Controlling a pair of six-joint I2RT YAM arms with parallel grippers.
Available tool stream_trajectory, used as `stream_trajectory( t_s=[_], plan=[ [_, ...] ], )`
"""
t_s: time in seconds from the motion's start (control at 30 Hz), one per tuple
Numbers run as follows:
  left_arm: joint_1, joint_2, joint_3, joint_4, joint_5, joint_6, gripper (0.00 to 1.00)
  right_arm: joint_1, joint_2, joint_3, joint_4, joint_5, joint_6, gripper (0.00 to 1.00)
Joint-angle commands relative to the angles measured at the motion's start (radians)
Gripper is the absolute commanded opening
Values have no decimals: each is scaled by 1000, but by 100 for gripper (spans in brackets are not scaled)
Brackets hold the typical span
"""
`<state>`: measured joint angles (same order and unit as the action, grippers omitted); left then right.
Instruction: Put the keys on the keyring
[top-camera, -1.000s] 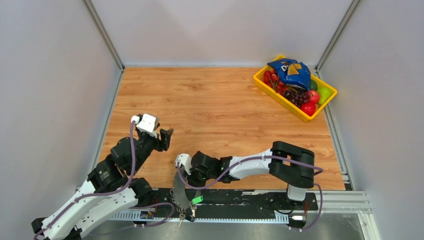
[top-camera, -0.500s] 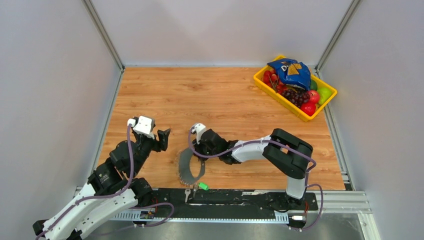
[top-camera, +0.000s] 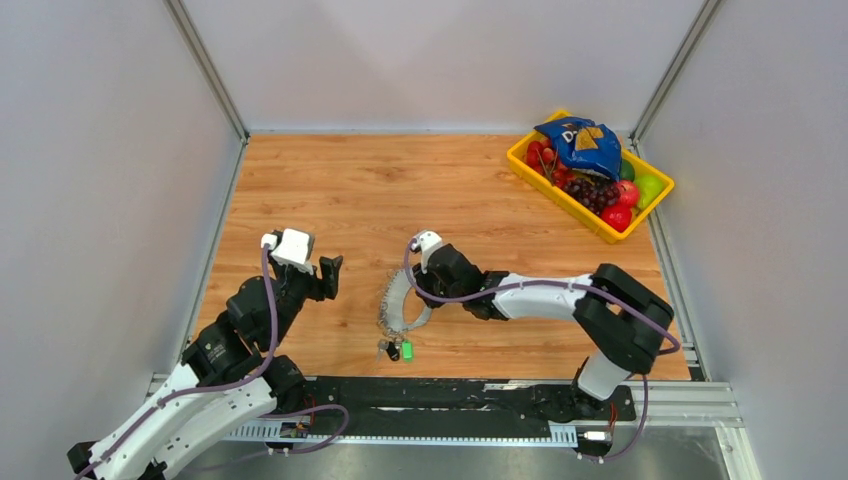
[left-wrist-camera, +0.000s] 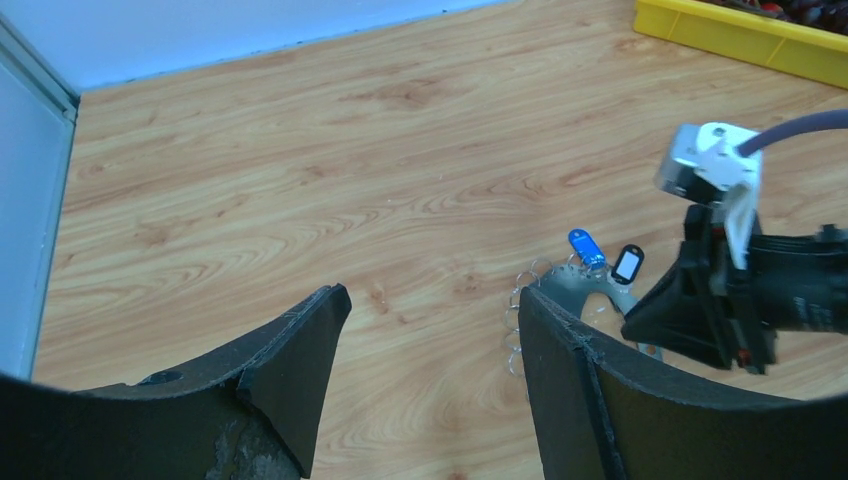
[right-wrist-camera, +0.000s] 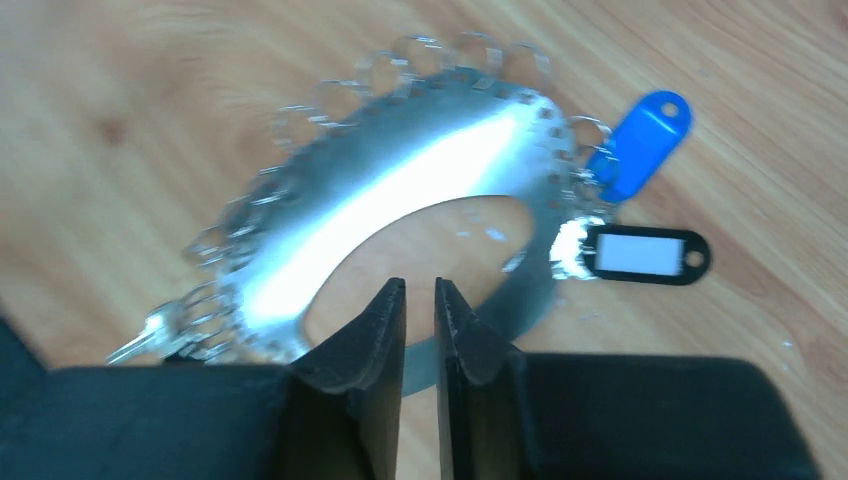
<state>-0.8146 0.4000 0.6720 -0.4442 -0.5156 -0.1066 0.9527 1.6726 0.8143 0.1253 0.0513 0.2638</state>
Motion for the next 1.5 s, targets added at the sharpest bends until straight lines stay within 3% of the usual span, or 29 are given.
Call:
stream_trajectory(
  t_s=[0.0, 0.13, 0.27, 0.73, 1.13, 1.47],
  plan=[
    [16, 7, -9, 30, 31, 2, 74, 93, -145, 30, -54, -71, -89, 23],
    [17, 6, -8, 32, 35, 2, 74, 123, -190, 36, -101, -191, -172, 33],
    [17, -10, -7, 29, 25, -3, 74, 153, -206, 8, -121, -226, -285, 37],
    [17, -67, -9, 13, 18, -11, 74, 292, -159, -106, 161, -89, -649, 44],
    [17, -100, -15, 12, 19, -18, 76, 308, -46, -56, 191, -52, -807, 43],
    [18, -111, -20, 19, 25, -18, 77, 315, -4, -21, 143, -107, -820, 40]
  ],
)
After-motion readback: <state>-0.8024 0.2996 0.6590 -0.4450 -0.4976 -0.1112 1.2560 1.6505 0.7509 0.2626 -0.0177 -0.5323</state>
